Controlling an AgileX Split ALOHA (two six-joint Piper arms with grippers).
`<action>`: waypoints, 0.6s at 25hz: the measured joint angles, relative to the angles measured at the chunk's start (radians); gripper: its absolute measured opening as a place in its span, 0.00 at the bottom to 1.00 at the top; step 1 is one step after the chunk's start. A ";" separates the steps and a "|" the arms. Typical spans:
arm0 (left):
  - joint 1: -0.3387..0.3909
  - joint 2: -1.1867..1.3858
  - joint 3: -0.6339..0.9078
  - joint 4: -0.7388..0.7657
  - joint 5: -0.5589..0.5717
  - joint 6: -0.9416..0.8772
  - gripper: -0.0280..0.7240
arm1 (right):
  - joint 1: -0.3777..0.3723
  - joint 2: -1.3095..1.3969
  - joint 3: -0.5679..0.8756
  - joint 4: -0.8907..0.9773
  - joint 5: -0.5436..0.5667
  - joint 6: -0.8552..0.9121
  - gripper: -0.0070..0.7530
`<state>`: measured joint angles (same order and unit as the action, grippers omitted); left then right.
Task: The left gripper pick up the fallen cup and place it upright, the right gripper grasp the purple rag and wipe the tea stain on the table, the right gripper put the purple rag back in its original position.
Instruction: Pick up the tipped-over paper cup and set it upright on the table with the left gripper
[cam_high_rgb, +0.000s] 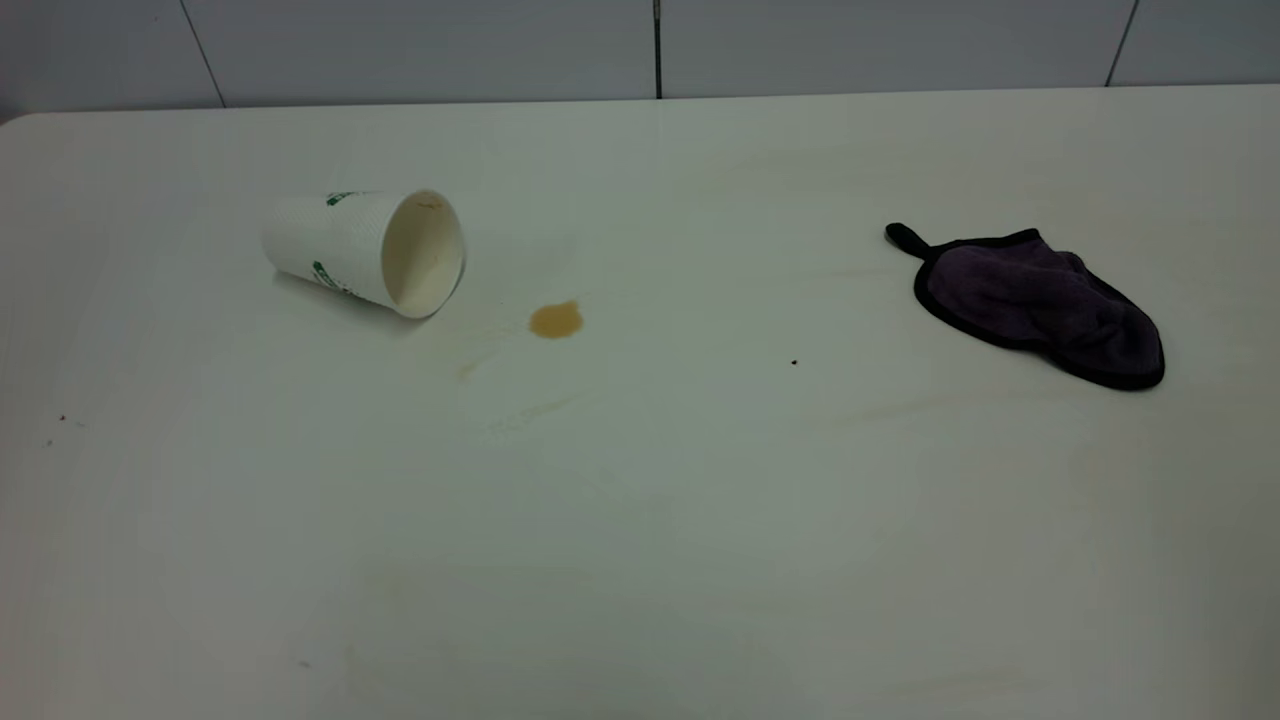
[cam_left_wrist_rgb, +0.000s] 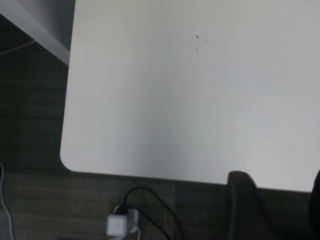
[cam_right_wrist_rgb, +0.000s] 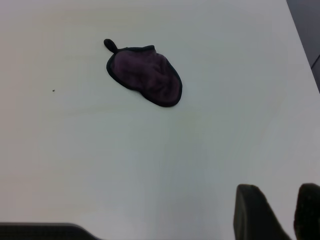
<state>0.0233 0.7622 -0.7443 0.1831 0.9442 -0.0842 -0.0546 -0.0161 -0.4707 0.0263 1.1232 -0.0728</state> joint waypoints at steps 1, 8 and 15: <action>0.000 0.061 -0.025 0.011 -0.021 -0.008 0.60 | 0.000 0.000 0.000 0.000 0.000 0.000 0.32; -0.071 0.448 -0.179 0.088 -0.157 -0.052 0.92 | 0.000 0.000 0.000 0.000 0.000 0.000 0.32; -0.305 0.820 -0.388 0.343 -0.158 -0.290 0.91 | 0.000 0.000 0.000 0.000 0.000 0.000 0.32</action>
<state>-0.2817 1.5825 -1.1321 0.5259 0.7865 -0.3740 -0.0546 -0.0161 -0.4707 0.0263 1.1232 -0.0728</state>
